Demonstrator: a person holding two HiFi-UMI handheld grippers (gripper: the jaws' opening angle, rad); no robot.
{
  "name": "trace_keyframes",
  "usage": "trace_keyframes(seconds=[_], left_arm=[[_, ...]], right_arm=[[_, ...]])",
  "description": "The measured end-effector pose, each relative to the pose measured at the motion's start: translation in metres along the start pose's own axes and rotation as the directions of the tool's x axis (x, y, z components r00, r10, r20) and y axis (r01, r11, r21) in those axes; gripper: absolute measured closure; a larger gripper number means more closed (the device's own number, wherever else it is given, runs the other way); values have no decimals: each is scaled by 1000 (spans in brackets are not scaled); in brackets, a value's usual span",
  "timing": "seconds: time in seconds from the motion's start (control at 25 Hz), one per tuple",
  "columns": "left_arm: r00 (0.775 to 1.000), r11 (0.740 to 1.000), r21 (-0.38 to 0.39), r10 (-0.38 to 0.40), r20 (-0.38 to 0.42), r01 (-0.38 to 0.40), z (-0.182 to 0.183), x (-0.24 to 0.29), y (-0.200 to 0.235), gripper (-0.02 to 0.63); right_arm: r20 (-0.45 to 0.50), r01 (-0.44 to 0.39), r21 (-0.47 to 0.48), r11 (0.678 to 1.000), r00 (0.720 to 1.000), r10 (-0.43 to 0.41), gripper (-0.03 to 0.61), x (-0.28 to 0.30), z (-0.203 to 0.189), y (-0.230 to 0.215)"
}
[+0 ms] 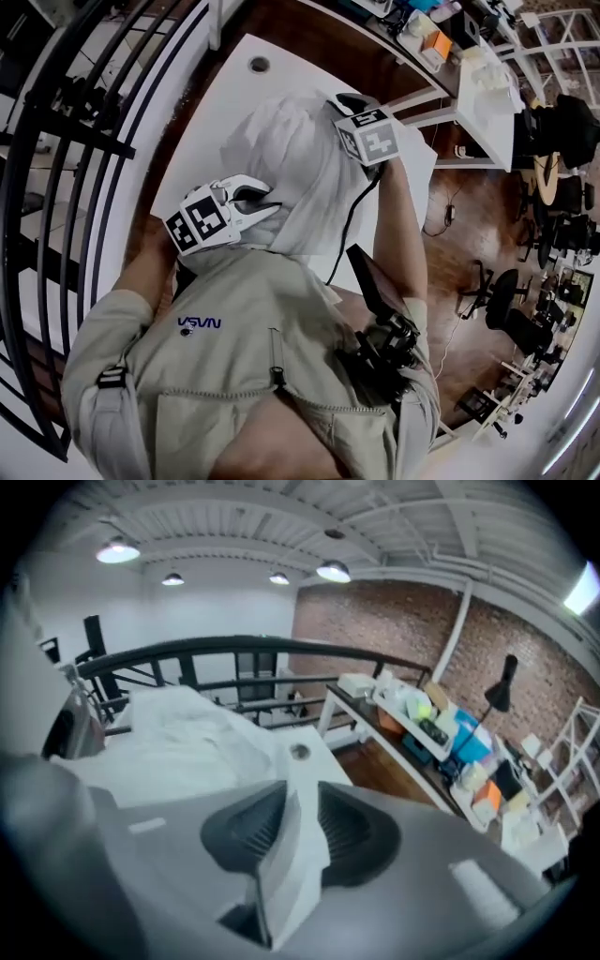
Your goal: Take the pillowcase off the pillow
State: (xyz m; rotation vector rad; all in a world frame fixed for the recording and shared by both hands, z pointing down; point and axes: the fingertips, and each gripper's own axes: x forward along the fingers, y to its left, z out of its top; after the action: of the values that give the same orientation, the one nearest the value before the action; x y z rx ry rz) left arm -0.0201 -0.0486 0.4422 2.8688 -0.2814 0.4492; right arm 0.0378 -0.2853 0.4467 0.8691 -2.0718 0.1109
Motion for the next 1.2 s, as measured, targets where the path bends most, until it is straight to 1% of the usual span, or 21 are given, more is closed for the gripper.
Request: trace_keyframes(seconds=[0.08, 0.12, 0.16, 0.24, 0.28, 0.32, 0.4, 0.48, 0.52, 0.6, 0.64, 0.68, 0.76, 0.84, 0.92, 0.96, 1.04, 1.12, 1.16, 1.2], left_arm=[[1000, 1000, 13, -9, 2, 9, 5, 5, -2, 568], [1000, 1000, 21, -12, 1, 12, 7, 7, -4, 566], [1000, 999, 30, -14, -2, 14, 9, 10, -5, 566], [1000, 999, 51, -15, -12, 15, 11, 14, -8, 566], [1000, 998, 63, -15, -19, 16, 12, 15, -9, 566], [1000, 997, 75, -15, -26, 17, 13, 16, -10, 566], [999, 995, 97, -14, -45, 18, 11, 18, -13, 566], [997, 993, 114, -13, -69, 21, 5, 21, -18, 566], [997, 992, 128, -14, -80, 24, 3, 23, -22, 566], [995, 986, 167, -9, -101, 26, 1, 28, -27, 566], [994, 983, 184, -1, -109, 21, 0, 29, -28, 566], [994, 981, 194, 9, -113, 13, -2, 30, -27, 566], [992, 981, 196, 32, -119, -9, -5, 28, -21, 560], [990, 981, 191, 62, -127, -37, -9, 24, -12, 546], [987, 983, 165, 98, -124, -76, -12, 15, -1, 521], [987, 985, 142, 116, -113, -100, -11, 8, 5, 495], [987, 986, 93, 148, -62, -142, 0, -10, 13, 449], [984, 983, 41, 177, 14, -178, 19, -35, 21, 454], [977, 979, 7, 205, 51, -206, 27, -49, 27, 457], [966, 969, -28, 247, 79, -245, 33, -61, 37, 457]], right_arm=[[135, -54, -101, 993, 989, 67, 463, -23, 41, 14], [178, -75, -160, 984, 979, 104, 443, -32, 58, 24], [199, -95, -219, 971, 970, 140, 436, -39, 71, 35], [196, -130, -314, 940, 960, 198, 426, -43, 86, 54], [185, -145, -339, 929, 958, 217, 422, -41, 90, 60], [173, -162, -345, 925, 957, 232, 414, -38, 92, 63], [148, -214, -302, 929, 952, 267, 414, -27, 93, 63], [91, -295, -239, 925, 942, 324, 401, -13, 89, 65], [38, -335, -216, 917, 936, 351, 385, -5, 83, 68], [-106, -390, -175, 904, 920, 377, 384, 10, 64, 69], [-175, -400, -142, 905, 910, 375, 442, 14, 54, 67], [-232, -404, -98, 909, 898, 374, 573, 17, 44, 65], [-305, -425, -2, 905, 862, 404, 574, 18, 28, 65], [-317, -453, 65, 889, 835, 449, 575, 18, 16, 70], [-293, -472, 114, 874, 825, 484, 575, 19, 9, 73], [-276, -479, 132, 868, 823, 497, 575, 18, 8, 75], [-243, -489, 155, 859, 823, 513, 575, 17, 6, 78], [-223, -494, 161, 854, 825, 519, 575, 14, 5, 81], [-217, -495, 161, 854, 826, 520, 575, 14, 4, 83], [-213, -496, 160, 853, 827, 521, 575, 14, 4, 84]])
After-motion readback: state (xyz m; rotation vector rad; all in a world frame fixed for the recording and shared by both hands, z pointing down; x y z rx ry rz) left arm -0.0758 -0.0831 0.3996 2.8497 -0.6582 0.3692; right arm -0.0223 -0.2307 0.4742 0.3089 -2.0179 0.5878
